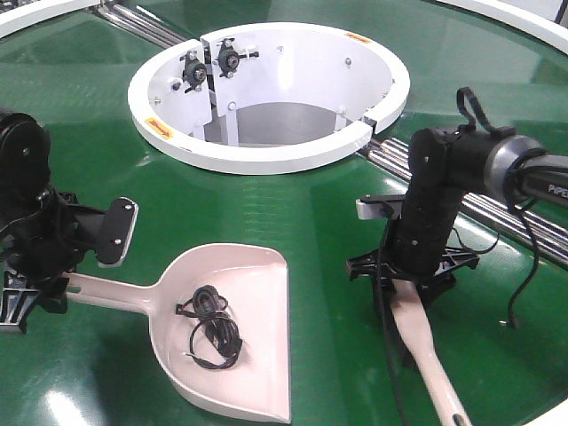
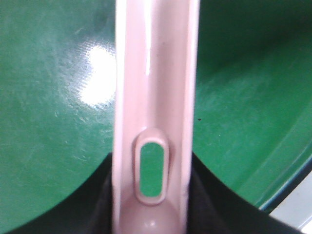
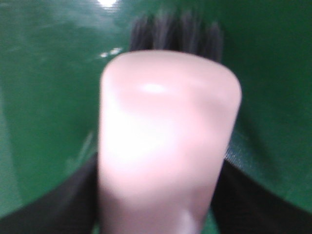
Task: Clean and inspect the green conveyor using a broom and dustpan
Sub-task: 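Open the right gripper to release the brush and lift away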
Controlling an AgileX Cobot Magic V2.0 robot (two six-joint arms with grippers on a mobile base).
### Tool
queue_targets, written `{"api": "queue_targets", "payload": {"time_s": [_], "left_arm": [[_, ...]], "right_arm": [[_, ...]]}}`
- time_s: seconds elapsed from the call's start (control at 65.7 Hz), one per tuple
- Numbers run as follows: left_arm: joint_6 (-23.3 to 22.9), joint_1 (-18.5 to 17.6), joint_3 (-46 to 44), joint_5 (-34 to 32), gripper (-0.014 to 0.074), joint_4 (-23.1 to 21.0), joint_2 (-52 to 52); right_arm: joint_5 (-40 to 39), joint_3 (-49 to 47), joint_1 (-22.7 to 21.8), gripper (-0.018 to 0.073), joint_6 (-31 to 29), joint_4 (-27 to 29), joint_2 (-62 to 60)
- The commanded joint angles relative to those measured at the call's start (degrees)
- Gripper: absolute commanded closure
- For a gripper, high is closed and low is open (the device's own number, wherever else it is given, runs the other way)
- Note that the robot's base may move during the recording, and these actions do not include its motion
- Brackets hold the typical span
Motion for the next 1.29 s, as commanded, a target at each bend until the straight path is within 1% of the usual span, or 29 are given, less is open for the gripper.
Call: {"api": "queue_targets", "payload": {"time_s": [0.0,0.015,0.076,0.137,0.259,0.32,0.396,0.426,0.442,0.609,0.701,0.761,0.868,0.975,1.051,1.096,1.127,1.142,1.188,1.203,1.218,1.234,1.279], "left_arm": [[0.11,-0.58,-1.31,0.21,0.0619,-1.4,-2.04],[0.11,-0.58,-1.31,0.21,0.0619,-1.4,-2.04],[0.11,-0.58,-1.31,0.21,0.0619,-1.4,-2.04],[0.11,-0.58,-1.31,0.21,0.0619,-1.4,-2.04],[0.11,-0.58,-1.31,0.21,0.0619,-1.4,-2.04],[0.11,-0.58,-1.31,0.21,0.0619,-1.4,-2.04],[0.11,-0.58,-1.31,0.21,0.0619,-1.4,-2.04],[0.11,-0.58,-1.31,0.21,0.0619,-1.4,-2.04],[0.11,-0.58,-1.31,0.21,0.0619,-1.4,-2.04],[0.11,-0.58,-1.31,0.21,0.0619,-1.4,-2.04],[0.11,-0.58,-1.31,0.21,0.0619,-1.4,-2.04],[0.11,-0.58,-1.31,0.21,0.0619,-1.4,-2.04],[0.11,-0.58,-1.31,0.21,0.0619,-1.4,-2.04],[0.11,-0.58,-1.31,0.21,0.0619,-1.4,-2.04],[0.11,-0.58,-1.31,0.21,0.0619,-1.4,-2.04],[0.11,-0.58,-1.31,0.21,0.0619,-1.4,-2.04],[0.11,-0.58,-1.31,0.21,0.0619,-1.4,-2.04],[0.11,-0.58,-1.31,0.21,0.0619,-1.4,-2.04],[0.11,-0.58,-1.31,0.21,0.0619,-1.4,-2.04],[0.11,-0.58,-1.31,0.21,0.0619,-1.4,-2.04],[0.11,-0.58,-1.31,0.21,0.0619,-1.4,-2.04],[0.11,-0.58,-1.31,0.21,0.0619,-1.4,-2.04],[0.11,-0.58,-1.31,0.21,0.0619,-1.4,-2.04]], "right_arm": [[-0.28,-1.02,-0.21,-0.0028,-0.62,-0.19,-2.81],[-0.59,-1.02,-0.21,-0.0055,-0.62,-0.19,-2.95],[-1.7,-1.02,-0.21,-0.0105,-0.46,-0.15,-3.56],[-3.33,-1.02,-0.21,-0.0141,-0.4,-0.15,-4.52],[-7.02,-0.86,-0.09,-0.015,-0.35,-0.21,-7.28],[-10.66,0.57,-0.09,-0.0144,-0.35,-0.14,-9.64],[-17.77,4.47,-0.09,-0.0134,-0.62,-0.2,-13.75],[-22.13,6.64,-0.09,-0.013,-1.34,-0.2,-15.68],[-23.04,7.78,-0.09,-0.0128,-1.49,-0.2,-16.71],[-43.53,22.13,-0.09,-0.01,-5.52,-0.03,-29.59],[-51.95,28.82,-0.09,-0.0074,-7.07,-0.03,-37.19],[-56.1,32.63,-0.09,-0.005,-7.31,-0.18,-41.08],[-60.25,37.89,-0.09,0.0006,-7.31,-0.33,-48.36],[-60.88,41.22,-0.09,0.0105,-7.25,-0.43,-53.42],[-59.9,42.7,-0.09,0.0202,-7.25,-0.43,-56.45],[-58.95,42.96,-0.09,0.0298,-7.25,-0.43,-57.86],[-58.59,42.96,-0.09,0.0339,-7.25,-0.43,-58.66],[-58.47,42.96,-0.09,0.0381,-7.25,-0.43,-59.22],[-58.47,42.96,-0.09,0.0468,-7.25,-0.43,-60.1],[-58.47,42.96,-0.09,0.0512,-7.25,-0.43,-60.6],[-58.54,42.96,-0.09,0.0527,-7.25,-0.43,-60.91],[-58.6,42.96,-0.09,0.057,-7.25,-0.43,-61.37],[-58.81,42.96,-0.09,0.0575,-7.2,-0.36,-62.21]]}}
